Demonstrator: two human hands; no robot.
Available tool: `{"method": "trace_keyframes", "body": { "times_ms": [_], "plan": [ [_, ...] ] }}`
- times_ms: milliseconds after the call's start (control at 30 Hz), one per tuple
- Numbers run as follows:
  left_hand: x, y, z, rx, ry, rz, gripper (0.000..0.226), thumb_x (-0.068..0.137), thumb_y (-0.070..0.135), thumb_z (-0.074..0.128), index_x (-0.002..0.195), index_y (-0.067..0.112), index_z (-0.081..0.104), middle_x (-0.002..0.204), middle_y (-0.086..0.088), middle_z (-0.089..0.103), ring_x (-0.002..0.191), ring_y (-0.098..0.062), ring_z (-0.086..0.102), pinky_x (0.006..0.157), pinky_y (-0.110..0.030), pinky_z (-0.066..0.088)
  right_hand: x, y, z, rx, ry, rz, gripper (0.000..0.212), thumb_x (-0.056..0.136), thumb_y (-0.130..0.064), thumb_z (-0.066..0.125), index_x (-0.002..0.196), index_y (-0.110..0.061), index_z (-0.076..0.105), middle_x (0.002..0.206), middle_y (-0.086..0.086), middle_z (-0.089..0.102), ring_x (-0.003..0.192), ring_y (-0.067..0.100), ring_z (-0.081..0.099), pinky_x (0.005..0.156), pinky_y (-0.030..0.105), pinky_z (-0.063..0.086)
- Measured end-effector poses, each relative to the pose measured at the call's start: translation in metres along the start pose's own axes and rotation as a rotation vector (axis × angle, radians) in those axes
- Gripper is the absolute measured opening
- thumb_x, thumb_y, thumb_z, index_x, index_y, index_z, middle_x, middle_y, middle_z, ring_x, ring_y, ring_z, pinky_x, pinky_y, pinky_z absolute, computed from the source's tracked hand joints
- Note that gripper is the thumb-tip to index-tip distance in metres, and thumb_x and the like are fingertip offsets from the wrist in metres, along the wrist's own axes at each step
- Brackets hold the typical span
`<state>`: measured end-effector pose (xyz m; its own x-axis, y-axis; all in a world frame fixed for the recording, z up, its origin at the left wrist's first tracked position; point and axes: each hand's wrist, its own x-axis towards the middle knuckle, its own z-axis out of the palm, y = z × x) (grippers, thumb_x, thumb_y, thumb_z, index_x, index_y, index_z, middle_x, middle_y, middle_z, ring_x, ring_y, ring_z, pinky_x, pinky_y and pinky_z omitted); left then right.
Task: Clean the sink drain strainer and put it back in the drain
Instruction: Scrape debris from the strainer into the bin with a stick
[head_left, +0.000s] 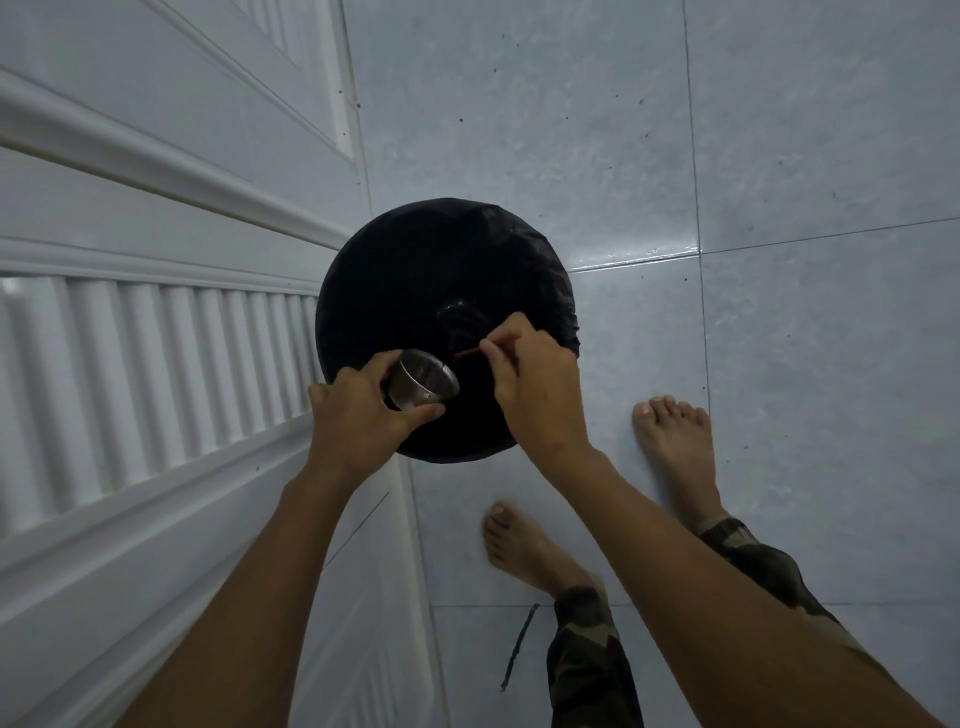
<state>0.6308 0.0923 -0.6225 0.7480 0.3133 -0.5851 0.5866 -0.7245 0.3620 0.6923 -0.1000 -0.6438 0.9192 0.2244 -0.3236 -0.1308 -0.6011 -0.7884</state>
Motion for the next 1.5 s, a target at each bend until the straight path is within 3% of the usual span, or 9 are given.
{"method": "trace_keyframes", "body": {
  "times_ms": [100,200,600,733,967,1067,1167,1300,1500],
  "plan": [
    [-0.001,-0.001,0.002,-0.208,-0.034,-0.005,0.072,0.077,0.041,0.089,0.139,0.029,0.053,0.125,0.005,0.068,0.122,-0.024,0.061,0.110,-0.056,0.043,-0.006,-0.010,-0.001,0.140,-0.029,-0.043,0.010,0.099,-0.020,0.068,0.100,-0.010,0.067,0.086,0.002,0.072,0.078,0.014,0.070,0.071,0.032,0.060],
    [-0.006,0.003,0.005,-0.258,-0.041,0.031,0.074,0.075,0.053,0.081,0.140,0.033,0.050,0.128,0.010,0.065,0.124,-0.023,0.061,0.111,-0.057,0.043,-0.019,-0.018,0.006,0.169,-0.123,-0.062,0.012,0.099,-0.021,0.069,0.102,-0.009,0.068,0.090,0.004,0.075,0.081,0.014,0.071,0.072,0.031,0.061],
    [-0.009,0.005,0.007,-0.281,0.014,0.058,0.077,0.072,0.063,0.079,0.139,0.038,0.050,0.129,0.013,0.065,0.125,-0.022,0.061,0.110,-0.058,0.044,-0.020,-0.016,0.005,0.098,-0.093,-0.088,0.013,0.101,-0.024,0.066,0.104,-0.012,0.068,0.093,0.005,0.072,0.083,0.016,0.068,0.075,0.033,0.060],
    [-0.013,0.005,0.012,-0.354,0.071,0.043,0.072,0.073,0.044,0.091,0.134,0.040,0.052,0.126,0.019,0.064,0.123,-0.012,0.061,0.106,-0.049,0.051,-0.005,-0.011,-0.006,0.160,0.010,-0.021,0.011,0.100,-0.021,0.067,0.101,-0.011,0.069,0.088,0.002,0.073,0.083,0.016,0.070,0.074,0.034,0.061],
    [-0.016,0.009,0.018,-0.420,0.078,0.087,0.072,0.075,0.048,0.088,0.137,0.034,0.054,0.124,0.021,0.066,0.117,-0.004,0.064,0.101,-0.036,0.056,-0.006,-0.013,-0.001,0.078,-0.081,-0.090,0.014,0.101,-0.024,0.065,0.104,-0.011,0.068,0.092,0.005,0.073,0.083,0.016,0.069,0.074,0.032,0.059],
    [-0.014,0.007,0.015,-0.365,0.069,0.084,0.072,0.076,0.040,0.090,0.138,0.030,0.053,0.126,0.014,0.065,0.121,-0.013,0.063,0.105,-0.048,0.052,0.004,-0.011,-0.006,0.098,-0.022,-0.062,0.013,0.101,-0.023,0.065,0.102,-0.010,0.067,0.089,0.005,0.073,0.082,0.017,0.069,0.074,0.035,0.060],
    [-0.008,0.002,0.011,-0.283,0.056,0.079,0.073,0.077,0.052,0.085,0.139,0.034,0.051,0.127,0.013,0.065,0.122,-0.019,0.061,0.108,-0.056,0.046,-0.005,-0.017,-0.005,0.123,-0.084,-0.151,0.011,0.099,-0.023,0.068,0.101,-0.013,0.068,0.089,0.001,0.073,0.080,0.012,0.070,0.071,0.029,0.061],
    [-0.011,0.004,0.015,-0.048,0.142,0.123,0.069,0.080,0.059,0.080,0.139,0.040,0.051,0.125,0.022,0.058,0.116,-0.013,0.054,0.103,-0.035,0.025,-0.006,-0.007,-0.006,0.042,-0.103,-0.087,0.012,0.101,-0.022,0.066,0.103,-0.011,0.067,0.089,0.005,0.071,0.081,0.016,0.067,0.073,0.035,0.059],
    [-0.011,0.002,0.017,0.074,0.134,0.177,0.068,0.083,0.055,0.078,0.143,0.032,0.054,0.127,0.013,0.066,0.109,-0.014,0.051,0.094,-0.031,0.019,-0.008,-0.008,-0.004,-0.021,-0.204,-0.213,0.011,0.100,-0.026,0.065,0.103,-0.015,0.067,0.089,0.004,0.069,0.078,0.015,0.066,0.072,0.032,0.059]
  ]
}}
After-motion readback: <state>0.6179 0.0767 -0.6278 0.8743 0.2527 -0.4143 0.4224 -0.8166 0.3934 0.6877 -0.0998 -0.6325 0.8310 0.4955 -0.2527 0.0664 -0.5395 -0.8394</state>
